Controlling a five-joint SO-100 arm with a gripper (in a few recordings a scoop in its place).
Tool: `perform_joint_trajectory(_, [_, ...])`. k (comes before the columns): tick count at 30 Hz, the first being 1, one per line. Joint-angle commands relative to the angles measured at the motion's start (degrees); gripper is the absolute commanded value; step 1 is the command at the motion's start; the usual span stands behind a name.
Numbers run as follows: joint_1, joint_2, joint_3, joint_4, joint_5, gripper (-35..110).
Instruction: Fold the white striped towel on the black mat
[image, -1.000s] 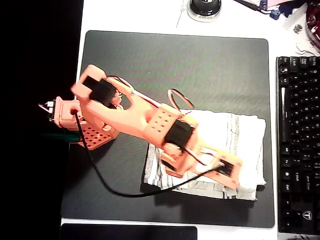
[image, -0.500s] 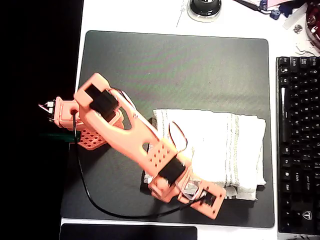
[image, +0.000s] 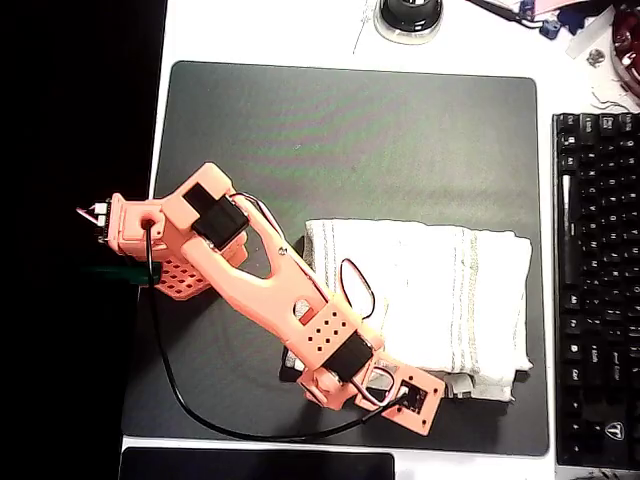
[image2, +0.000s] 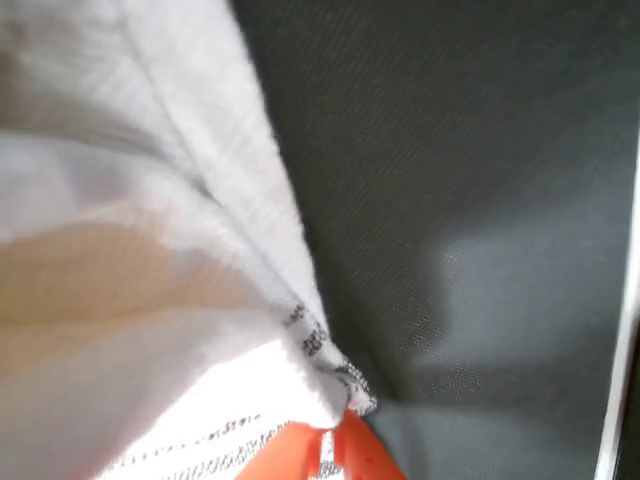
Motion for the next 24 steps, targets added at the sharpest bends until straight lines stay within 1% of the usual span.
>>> perform_joint_trajectory(1, [1.14, 4.66, -0.09, 3.16, -0.88, 0])
perform_joint_trajectory(5, [2.37, 9.58, -0.44, 7.03, -3.25, 0])
perform_joint_trajectory(10, [3.78, 13.10, -2.29, 10.02, -2.64, 11])
perform_joint_trajectory(12, [4.57, 13.62, -0.62, 8.09, -1.93, 15])
perform_joint_trajectory(14, [4.75, 13.36, 3.08, 3.08, -0.53, 17])
perform_joint_trajectory(21, [3.43, 7.82, 8.70, -7.12, 5.71, 21])
perform_joint_trajectory(24, [2.99, 6.15, 9.67, -9.23, 6.33, 20])
